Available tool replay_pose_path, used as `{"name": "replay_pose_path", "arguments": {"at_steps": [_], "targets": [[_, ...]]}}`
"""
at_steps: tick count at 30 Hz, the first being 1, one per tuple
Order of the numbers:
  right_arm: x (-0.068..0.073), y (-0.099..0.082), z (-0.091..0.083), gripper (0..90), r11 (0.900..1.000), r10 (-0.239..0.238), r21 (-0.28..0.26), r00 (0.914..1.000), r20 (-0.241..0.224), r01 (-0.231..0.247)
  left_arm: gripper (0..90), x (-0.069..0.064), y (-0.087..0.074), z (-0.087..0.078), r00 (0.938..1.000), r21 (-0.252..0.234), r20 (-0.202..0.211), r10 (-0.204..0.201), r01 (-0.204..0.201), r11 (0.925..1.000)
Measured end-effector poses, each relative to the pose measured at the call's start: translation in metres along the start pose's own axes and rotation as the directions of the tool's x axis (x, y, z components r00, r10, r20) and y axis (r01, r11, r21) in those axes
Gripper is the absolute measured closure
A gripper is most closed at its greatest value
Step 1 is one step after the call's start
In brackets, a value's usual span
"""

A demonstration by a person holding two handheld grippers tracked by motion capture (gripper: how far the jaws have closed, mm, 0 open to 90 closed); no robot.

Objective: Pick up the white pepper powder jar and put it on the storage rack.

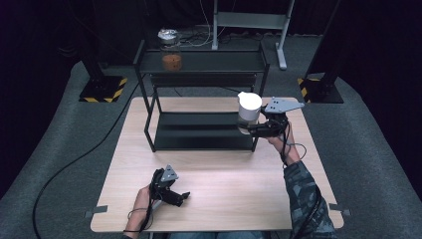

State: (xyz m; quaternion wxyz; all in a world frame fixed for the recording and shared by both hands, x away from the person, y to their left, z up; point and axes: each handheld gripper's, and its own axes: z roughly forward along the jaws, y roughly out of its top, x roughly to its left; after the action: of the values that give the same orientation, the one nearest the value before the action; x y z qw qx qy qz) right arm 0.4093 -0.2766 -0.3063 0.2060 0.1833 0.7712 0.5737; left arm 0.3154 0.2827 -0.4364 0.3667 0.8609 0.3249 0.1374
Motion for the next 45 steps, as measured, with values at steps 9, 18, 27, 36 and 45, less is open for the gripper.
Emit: {"name": "replay_pose_path", "arguments": {"at_steps": [9, 18, 27, 36, 45], "targets": [[-0.006, 0.009, -0.003, 29.5, 0.9999, -0.005, -0.011, 1.0, 0.009, 0.005, 0.2, 0.0, 0.0, 0.0, 1.0, 0.0, -0.002, -0.003, 0.003, 1.0], [-0.01, 0.023, -0.005, 29.5, 0.9995, -0.02, -0.023, 0.9997, 0.017, 0.02, 0.2, 0.0, 0.0, 0.0, 1.0, 0.0, -0.003, -0.005, 0.005, 1.0], [-0.013, 0.038, -0.008, 29.5, 0.999, -0.031, -0.033, 0.9993, 0.023, 0.031, 0.2, 0.0, 0.0, 0.0, 1.0, 0.0, -0.003, -0.005, 0.005, 1.0], [-0.017, 0.054, -0.009, 29.5, 0.9982, -0.042, -0.041, 0.9987, 0.03, 0.044, 0.2, 0.0, 0.0, 0.0, 1.0, 0.0, -0.003, -0.005, 0.005, 1.0], [-0.021, 0.068, -0.01, 29.5, 0.9974, -0.046, -0.054, 0.9984, 0.034, 0.048, 0.2, 0.0, 0.0, 0.0, 1.0, 0.0, -0.003, -0.005, 0.005, 1.0]]}}
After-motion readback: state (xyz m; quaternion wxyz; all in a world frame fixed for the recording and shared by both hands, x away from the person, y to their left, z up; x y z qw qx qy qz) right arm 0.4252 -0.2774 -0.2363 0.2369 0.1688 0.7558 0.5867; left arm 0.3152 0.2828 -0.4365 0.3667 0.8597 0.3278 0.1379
